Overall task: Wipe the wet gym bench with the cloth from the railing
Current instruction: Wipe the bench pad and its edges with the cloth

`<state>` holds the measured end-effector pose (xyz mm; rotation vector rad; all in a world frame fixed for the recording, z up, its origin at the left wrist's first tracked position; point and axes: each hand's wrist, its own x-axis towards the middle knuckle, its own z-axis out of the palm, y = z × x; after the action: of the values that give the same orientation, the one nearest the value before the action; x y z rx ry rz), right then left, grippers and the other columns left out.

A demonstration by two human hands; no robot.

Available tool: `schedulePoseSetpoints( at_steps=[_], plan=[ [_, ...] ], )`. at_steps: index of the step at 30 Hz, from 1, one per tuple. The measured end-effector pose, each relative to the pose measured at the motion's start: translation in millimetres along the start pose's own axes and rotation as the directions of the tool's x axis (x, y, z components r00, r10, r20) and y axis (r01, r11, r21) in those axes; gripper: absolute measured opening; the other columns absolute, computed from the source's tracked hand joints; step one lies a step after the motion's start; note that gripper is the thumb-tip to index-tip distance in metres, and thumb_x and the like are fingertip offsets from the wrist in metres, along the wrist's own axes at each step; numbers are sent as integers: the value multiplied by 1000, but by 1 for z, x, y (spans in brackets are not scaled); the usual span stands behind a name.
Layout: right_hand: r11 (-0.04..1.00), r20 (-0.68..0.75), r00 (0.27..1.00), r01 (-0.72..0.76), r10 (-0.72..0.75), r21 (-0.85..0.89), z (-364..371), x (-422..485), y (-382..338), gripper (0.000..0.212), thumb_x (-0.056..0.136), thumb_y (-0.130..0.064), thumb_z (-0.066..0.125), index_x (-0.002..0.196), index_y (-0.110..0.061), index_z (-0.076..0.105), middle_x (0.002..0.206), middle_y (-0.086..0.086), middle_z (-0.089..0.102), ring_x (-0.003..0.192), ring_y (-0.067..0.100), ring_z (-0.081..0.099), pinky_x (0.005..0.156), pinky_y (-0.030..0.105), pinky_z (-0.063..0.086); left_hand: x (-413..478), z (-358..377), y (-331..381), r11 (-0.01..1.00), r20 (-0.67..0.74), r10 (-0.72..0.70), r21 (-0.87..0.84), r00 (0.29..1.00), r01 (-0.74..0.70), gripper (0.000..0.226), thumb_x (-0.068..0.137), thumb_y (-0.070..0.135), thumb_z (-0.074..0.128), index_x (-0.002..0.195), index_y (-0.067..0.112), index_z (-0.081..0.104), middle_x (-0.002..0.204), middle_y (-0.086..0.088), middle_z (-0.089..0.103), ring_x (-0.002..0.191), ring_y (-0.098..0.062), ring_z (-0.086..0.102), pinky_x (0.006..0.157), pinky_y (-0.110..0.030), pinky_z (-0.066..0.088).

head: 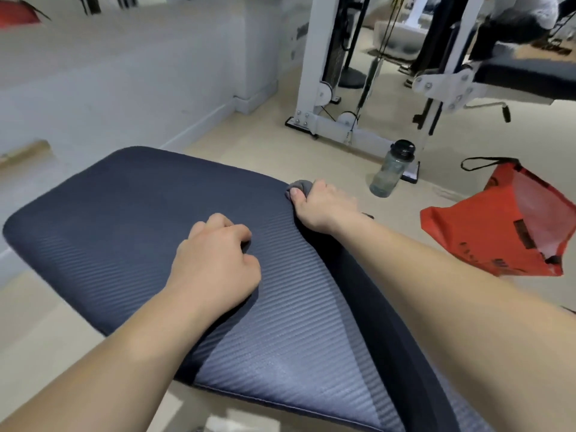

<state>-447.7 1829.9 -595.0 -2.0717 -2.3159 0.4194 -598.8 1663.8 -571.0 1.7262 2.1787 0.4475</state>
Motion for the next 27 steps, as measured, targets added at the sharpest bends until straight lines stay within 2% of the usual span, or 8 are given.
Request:
schedulePoseSetpoints(
  at_steps=[5,7,11,15,17,21,25,27],
  plan=[
    [997,-34,999,4,-1,75,11,33,-31,76,91,-72,17,136,-25,56,132,9,65,120,36,62,99,51,48,8,-7,-28,998,-100,-9,-69,995,2,30,88,23,53,114,28,67,115,13,52,111,-15,45,94,-35,43],
    [996,2,1000,18,-18,90,13,40,-24,83,81,-79,10,131,-33,58,124,4,68,112,34,65,95,51,51,10,-8,-31,996,-108,-2,-89,994,-7,29,88,23,53,113,29,68,114,14,52,110,-15,45,95,-36,44],
    [986,24,995,97,-101,135,12,39,13,85,79,-90,9,119,-34,59,111,3,69,106,32,67,96,50,53,8,-13,-40,990,-124,-6,-142,992,-12,29,87,23,54,111,29,69,115,14,55,111,-17,48,98,-40,46],
    [988,14,994,108,-110,106,-1,6,27,43,91,-71,18,103,-49,53,105,3,66,99,29,65,94,50,53,2,-22,-61,991,-129,-40,-135,991,23,29,87,24,53,111,29,70,117,14,56,112,-17,48,97,-39,45],
    [989,0,993,114,-114,93,-6,-4,22,34,94,-65,21,97,-52,51,102,4,65,97,30,64,93,49,54,0,-27,-72,992,-138,-68,-116,988,52,30,87,25,53,112,29,70,119,13,57,113,-19,47,97,-40,45],
    [991,5,992,124,-125,59,-6,4,-9,39,105,-52,28,120,-40,62,109,10,65,109,36,63,93,39,48,0,-34,-90,992,-154,-104,-80,983,93,31,87,27,53,113,31,70,120,14,57,112,-20,47,96,-39,41],
    [988,15,989,150,-150,41,3,30,-61,50,99,-59,23,127,-40,60,122,13,66,113,37,62,100,46,51,6,-41,-109,987,-196,-160,-62,967,151,31,87,29,53,112,33,69,119,17,55,112,-18,45,90,-36,33],
    [987,31,987,155,-156,34,13,55,-92,65,91,-68,17,127,-36,60,123,12,67,113,37,63,100,50,51,10,-45,-121,982,-216,-188,-34,958,185,32,87,31,53,113,34,70,121,17,55,114,-18,45,88,-38,32]
  ],
)
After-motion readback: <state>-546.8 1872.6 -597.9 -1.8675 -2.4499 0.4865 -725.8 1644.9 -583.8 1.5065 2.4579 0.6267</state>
